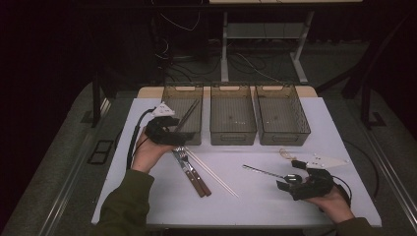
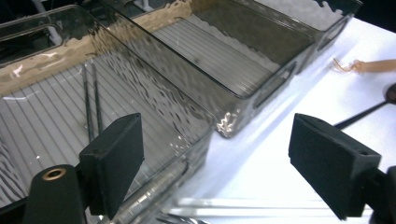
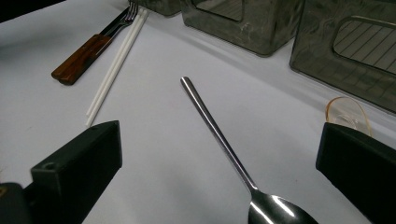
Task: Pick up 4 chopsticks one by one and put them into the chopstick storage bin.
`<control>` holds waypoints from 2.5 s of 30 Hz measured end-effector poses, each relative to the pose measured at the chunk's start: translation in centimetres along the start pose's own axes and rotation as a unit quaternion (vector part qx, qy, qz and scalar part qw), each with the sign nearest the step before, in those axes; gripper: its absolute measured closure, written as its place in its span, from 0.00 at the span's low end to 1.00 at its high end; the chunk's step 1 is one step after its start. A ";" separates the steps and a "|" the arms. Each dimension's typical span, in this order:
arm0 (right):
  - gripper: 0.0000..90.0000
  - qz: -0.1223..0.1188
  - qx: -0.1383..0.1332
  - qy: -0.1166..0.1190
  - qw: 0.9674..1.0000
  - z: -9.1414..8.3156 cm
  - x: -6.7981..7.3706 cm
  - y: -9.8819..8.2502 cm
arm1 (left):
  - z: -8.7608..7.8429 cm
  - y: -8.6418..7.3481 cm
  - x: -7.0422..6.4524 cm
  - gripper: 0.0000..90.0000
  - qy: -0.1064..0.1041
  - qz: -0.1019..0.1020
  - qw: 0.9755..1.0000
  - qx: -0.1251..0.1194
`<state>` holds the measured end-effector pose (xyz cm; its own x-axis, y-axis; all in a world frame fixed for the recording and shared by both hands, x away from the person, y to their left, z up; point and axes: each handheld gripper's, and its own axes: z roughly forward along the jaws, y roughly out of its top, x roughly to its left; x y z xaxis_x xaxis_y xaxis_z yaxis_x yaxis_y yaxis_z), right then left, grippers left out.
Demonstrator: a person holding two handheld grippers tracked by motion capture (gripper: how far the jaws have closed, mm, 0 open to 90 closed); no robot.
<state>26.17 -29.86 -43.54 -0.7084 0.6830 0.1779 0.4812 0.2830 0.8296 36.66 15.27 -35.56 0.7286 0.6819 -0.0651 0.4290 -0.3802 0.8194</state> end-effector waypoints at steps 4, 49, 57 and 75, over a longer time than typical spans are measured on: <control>0.01 -0.004 -0.002 -0.002 1.000 0.0 -0.1 0.0 | -0.5 -1.0 -0.9 0.17 -0.004 0.004 1.000 -0.005; 0.01 -0.010 -0.002 -0.004 1.000 0.0 0.1 0.1 | 1.8 -7.8 -5.2 0.99 -0.055 0.026 0.995 0.076; 0.01 -0.009 -0.001 -0.003 1.000 0.0 0.1 0.1 | 3.6 -7.5 -7.1 0.99 -0.084 0.047 0.991 0.090; 0.01 -0.009 -0.001 -0.004 1.000 0.0 0.1 0.1 | 6.4 -7.2 -9.6 0.99 -0.110 0.090 0.982 0.122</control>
<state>26.11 -29.80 -43.44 -0.7129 0.6830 0.1592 0.4675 0.2935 0.8339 30.01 7.49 -44.49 0.8904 0.4487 -0.0758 0.3787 -0.6383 0.6702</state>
